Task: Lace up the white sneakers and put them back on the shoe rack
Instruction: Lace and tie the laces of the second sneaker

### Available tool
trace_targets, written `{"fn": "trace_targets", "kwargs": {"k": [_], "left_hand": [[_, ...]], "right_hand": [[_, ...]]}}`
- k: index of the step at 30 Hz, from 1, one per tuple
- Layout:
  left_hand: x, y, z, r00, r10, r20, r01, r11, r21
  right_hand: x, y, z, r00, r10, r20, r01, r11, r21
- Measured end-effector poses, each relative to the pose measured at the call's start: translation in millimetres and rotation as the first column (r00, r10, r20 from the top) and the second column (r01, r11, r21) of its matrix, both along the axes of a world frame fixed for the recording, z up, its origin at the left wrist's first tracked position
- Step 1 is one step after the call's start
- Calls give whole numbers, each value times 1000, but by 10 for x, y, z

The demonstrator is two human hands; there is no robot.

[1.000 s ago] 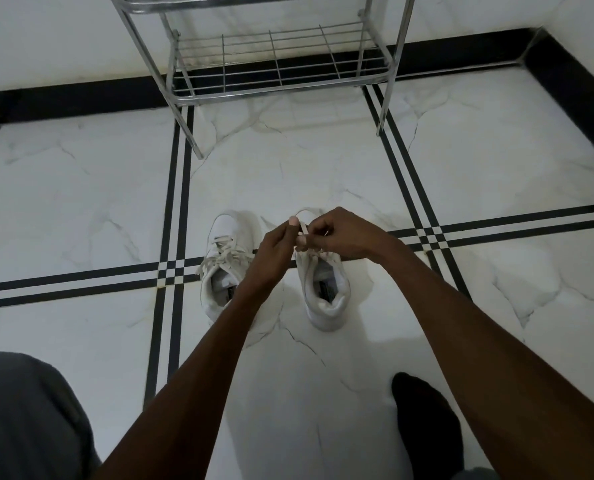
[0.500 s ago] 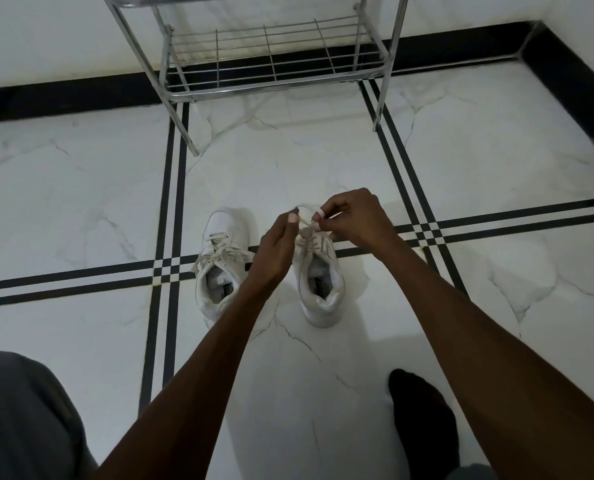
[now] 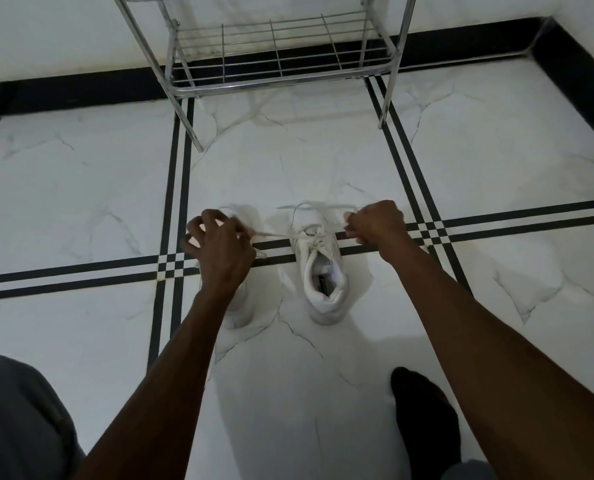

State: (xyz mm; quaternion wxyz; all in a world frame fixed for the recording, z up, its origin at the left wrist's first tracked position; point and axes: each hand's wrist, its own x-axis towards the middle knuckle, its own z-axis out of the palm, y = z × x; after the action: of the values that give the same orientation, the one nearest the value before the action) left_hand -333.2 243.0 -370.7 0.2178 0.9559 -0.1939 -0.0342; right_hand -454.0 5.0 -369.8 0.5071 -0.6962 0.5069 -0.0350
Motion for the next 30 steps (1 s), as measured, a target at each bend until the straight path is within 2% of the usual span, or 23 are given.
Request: {"fn": "trace_targets", "kwargs": {"k": [2, 4, 7, 9, 11, 13, 15, 16, 19, 21, 25, 28, 30], "left_hand": [[-10, 95, -52, 998, 47, 29, -50, 993, 109], [-77, 113, -95, 997, 65, 33, -70, 986, 155], [-177, 49, -130, 996, 34, 79, -44, 990, 131], [-230, -22, -156, 993, -43, 107, 32, 995, 98], [-312, -146, -148, 985, -132, 112, 124, 989, 77], [-394, -295, -134, 979, -193, 63, 190, 981, 42], [-448, -427, -177, 966, -244, -86, 242, 970, -41], [-453, -457, -236, 951, -270, -149, 261, 962, -78], [-421, -466, -343, 937, -268, -224, 244, 961, -129], [-434, -456, -304, 957, -246, -153, 239, 969, -61], [-473, -416, -206, 966, -254, -41, 256, 965, 48], [-421, -327, -209, 970, -245, 2, 242, 961, 134], [-427, -288, -238, 967, -255, 14, 248, 948, 199]], "right_hand": [[-115, -2, -113, 978, -16, -208, -24, 982, -189], [-209, 40, -215, 985, 3, -171, -34, 984, -177], [-257, 86, -225, 994, 17, -107, -31, 990, -134], [-251, 90, -190, 990, 67, -126, -93, 973, -213], [-246, 85, -166, 991, 115, -73, -133, 928, -348], [-238, 101, -126, 956, 292, 11, -270, 898, -347], [-224, 144, -123, 869, 494, -21, -476, 824, -308], [-221, 163, -145, 837, 544, -49, -530, 787, -317], [-223, 202, -175, 856, 517, -25, -495, 804, -330], [-216, 195, -178, 869, 493, -30, -470, 807, -358], [-212, 197, -134, 817, 550, -174, -569, 721, -395], [-328, 216, -250, 804, 508, -308, -593, 651, -474], [-444, 242, -380, 822, 484, -301, -565, 626, -537]]}}
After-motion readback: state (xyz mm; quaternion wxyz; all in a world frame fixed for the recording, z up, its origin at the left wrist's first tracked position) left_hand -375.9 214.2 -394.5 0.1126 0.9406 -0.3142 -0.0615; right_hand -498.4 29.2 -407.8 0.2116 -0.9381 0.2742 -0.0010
